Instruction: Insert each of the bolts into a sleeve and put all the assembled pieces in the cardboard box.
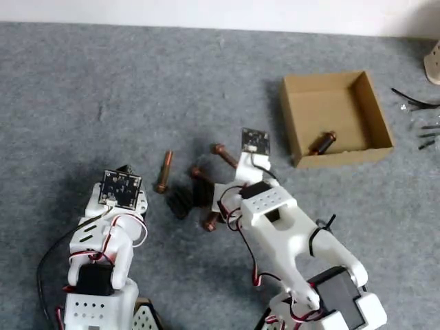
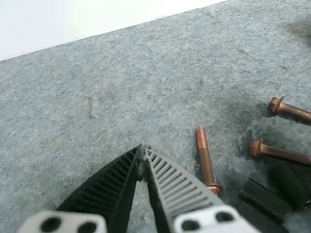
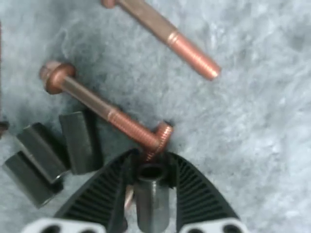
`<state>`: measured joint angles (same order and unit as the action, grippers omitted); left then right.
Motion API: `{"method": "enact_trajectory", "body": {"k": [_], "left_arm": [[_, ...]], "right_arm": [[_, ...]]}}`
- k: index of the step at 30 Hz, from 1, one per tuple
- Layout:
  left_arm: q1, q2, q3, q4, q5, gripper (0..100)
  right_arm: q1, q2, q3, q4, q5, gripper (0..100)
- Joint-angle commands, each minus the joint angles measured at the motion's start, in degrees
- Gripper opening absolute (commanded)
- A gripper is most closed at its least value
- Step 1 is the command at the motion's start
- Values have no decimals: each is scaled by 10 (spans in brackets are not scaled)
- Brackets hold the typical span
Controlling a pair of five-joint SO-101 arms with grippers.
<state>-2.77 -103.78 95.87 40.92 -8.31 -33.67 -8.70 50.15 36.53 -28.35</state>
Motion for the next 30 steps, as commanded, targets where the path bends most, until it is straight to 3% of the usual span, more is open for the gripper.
{"method": "enact_trajectory", "body": {"k": [1,7,17,24,30], "left_arm": [[-4,-7,13,-23,-2,7],[-4,-7,13,-24,-2,7],[-4,-7,13,-24,-1,7],[-4,-7,13,-23,-1,7],[-3,-7,13,-23,-1,7]], "right_arm": [[2,-3,-10,36,19,3],[15,-77,-42,79,21,3],[21,-317,71,71,90,3],[54,-427,182,-43,96,3],[59,-474,269,-145,200,4]]}}
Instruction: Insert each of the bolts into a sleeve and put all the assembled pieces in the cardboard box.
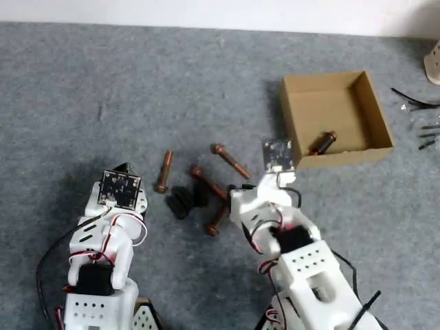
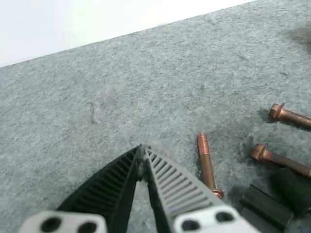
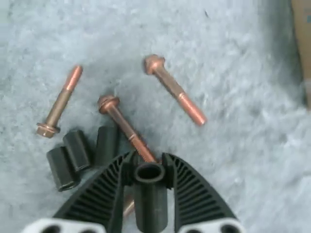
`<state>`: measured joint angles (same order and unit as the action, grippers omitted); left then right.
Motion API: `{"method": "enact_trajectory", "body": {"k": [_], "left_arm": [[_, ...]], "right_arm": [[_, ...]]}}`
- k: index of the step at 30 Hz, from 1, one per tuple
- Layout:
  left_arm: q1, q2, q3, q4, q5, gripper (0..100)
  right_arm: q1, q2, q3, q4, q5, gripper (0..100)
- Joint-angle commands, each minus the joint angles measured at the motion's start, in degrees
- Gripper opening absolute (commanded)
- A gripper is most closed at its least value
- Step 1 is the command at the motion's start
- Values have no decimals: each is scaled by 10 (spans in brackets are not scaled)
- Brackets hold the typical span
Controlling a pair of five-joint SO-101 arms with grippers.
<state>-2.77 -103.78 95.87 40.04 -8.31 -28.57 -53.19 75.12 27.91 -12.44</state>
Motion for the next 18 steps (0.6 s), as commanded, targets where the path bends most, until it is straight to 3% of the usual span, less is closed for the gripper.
{"method": "enact_trajectory", "body": {"k": [1,8,18], "left_arm": [[-3,-7,13,-14,-1,7],[-4,-7,13,-14,-1,7],[-2,-7,13,-14,-1,7]], "right_arm": [[8,-33,29,-74,48,4],[11,-32,53,-93,127,4],[71,-31,91,-90,132,4]]}}
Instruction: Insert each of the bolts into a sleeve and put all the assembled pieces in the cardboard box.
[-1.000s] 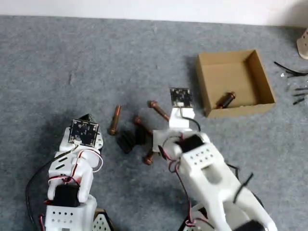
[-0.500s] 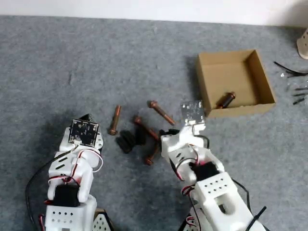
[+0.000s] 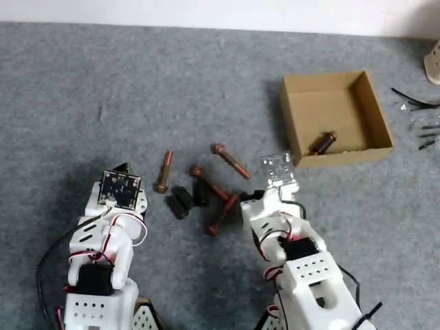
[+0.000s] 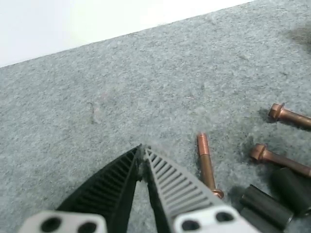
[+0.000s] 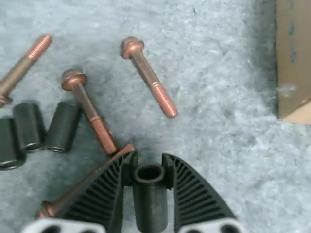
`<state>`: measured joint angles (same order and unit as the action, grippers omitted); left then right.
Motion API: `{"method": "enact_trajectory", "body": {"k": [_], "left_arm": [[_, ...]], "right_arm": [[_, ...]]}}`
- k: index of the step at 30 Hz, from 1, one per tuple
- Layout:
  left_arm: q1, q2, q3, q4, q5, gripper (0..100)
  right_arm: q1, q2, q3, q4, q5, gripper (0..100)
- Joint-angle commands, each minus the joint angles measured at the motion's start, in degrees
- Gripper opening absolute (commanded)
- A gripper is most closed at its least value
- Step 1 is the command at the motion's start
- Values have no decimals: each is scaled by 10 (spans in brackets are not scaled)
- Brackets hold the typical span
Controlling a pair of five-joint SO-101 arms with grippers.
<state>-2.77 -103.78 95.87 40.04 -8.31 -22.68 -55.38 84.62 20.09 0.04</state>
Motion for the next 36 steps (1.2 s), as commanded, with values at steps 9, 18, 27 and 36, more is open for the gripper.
{"method": "enact_trajectory", "body": {"k": [9,18,27,36], "left_arm": [[-3,-7,13,-14,-1,7],[-3,-7,13,-14,-1,7],[-2,-7,13,-14,-1,7],[-2,-7,13,-14,-1,7]], "right_arm": [[18,-10,19,-11,8,9],[16,-10,30,-6,8,100],[15,-10,29,48,7,171],[-7,-9,-2,81,7,171]]}}
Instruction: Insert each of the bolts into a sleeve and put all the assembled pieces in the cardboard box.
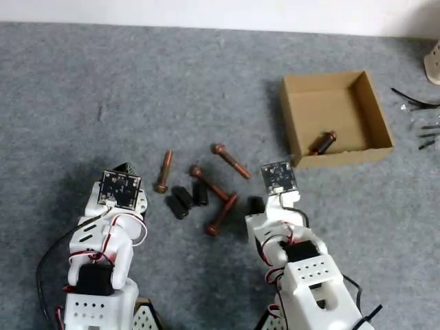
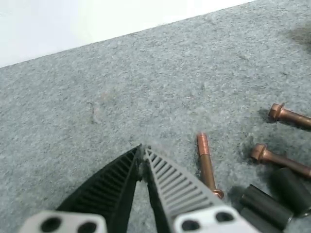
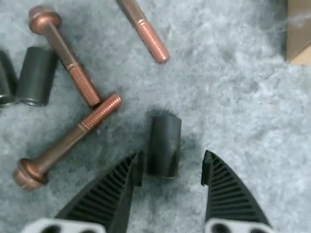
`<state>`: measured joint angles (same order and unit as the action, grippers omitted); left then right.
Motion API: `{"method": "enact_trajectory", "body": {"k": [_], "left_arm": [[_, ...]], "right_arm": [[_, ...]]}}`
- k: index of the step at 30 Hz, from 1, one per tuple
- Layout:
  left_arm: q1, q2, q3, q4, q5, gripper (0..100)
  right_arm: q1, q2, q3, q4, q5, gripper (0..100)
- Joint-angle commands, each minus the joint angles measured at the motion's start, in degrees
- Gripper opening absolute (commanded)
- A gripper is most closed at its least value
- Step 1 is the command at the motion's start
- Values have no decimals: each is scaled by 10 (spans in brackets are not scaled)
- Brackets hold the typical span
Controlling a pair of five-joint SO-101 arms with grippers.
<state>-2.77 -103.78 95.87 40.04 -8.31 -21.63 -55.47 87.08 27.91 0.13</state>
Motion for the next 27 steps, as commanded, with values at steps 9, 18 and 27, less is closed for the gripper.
{"method": "enact_trajectory", "body": {"k": [9,18,27], "left_arm": [[-1,-7,13,-14,-1,7],[-1,-7,13,-14,-1,7],[-1,-7,13,-15,-1,7]], "right_arm": [[-17,-7,-31,12,4,171],[-18,-7,-58,40,3,171],[-18,119,-123,41,3,171]]}}
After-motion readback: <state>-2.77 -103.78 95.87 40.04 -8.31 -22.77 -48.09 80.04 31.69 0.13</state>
